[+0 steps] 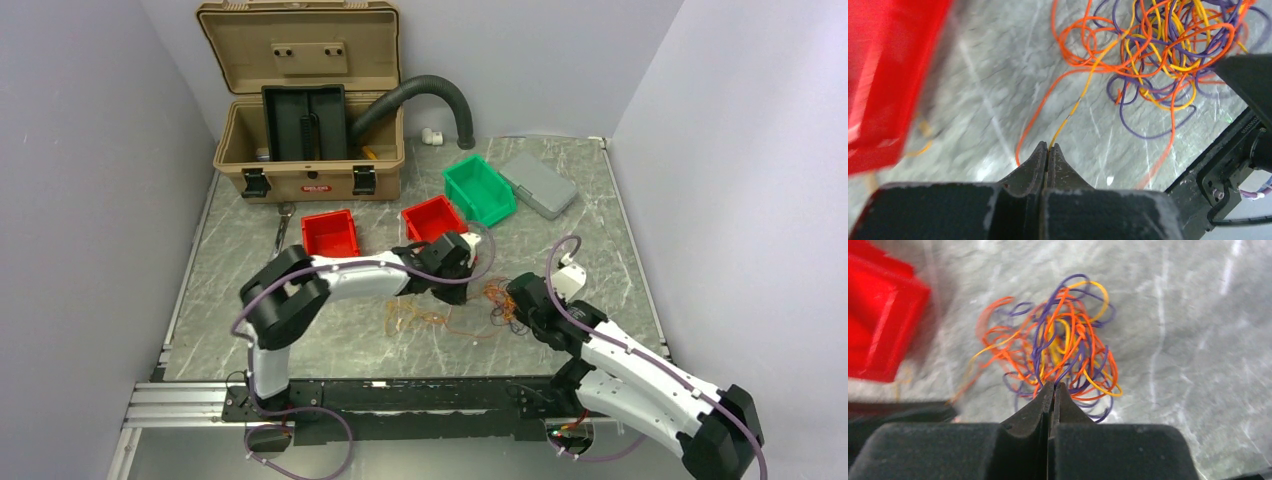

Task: Untangle the cables

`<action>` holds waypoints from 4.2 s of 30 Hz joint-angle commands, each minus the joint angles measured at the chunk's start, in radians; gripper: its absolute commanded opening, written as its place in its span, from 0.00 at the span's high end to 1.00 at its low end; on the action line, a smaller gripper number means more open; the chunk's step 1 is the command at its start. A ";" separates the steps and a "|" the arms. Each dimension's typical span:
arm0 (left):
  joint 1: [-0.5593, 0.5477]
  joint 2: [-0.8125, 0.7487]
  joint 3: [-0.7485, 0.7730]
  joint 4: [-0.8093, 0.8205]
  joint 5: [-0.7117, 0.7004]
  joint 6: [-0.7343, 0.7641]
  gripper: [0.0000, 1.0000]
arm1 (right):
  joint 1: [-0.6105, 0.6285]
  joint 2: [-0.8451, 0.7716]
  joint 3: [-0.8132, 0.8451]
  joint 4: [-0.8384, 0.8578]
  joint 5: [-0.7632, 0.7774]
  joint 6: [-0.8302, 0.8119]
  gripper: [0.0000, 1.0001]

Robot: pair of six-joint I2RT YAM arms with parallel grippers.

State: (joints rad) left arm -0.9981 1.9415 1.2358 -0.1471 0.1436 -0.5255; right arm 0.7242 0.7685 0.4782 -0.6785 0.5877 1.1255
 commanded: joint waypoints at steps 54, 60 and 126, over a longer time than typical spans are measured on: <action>0.434 -0.868 0.186 -0.584 -0.359 -0.030 1.00 | -0.077 -0.037 -0.027 0.050 0.143 0.014 1.00; 0.508 -1.003 0.126 -0.642 -0.599 -0.060 1.00 | -0.089 -0.142 0.006 -0.233 0.273 0.281 1.00; 0.561 -0.922 0.458 -0.507 0.225 0.341 1.00 | 0.153 0.643 0.457 1.149 -0.967 -0.759 0.13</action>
State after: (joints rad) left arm -0.4370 1.0012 1.6455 -0.6846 0.3199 -0.1665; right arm 0.8410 1.3231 0.8585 0.2817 -0.3607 0.3481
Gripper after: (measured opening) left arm 0.014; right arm 0.879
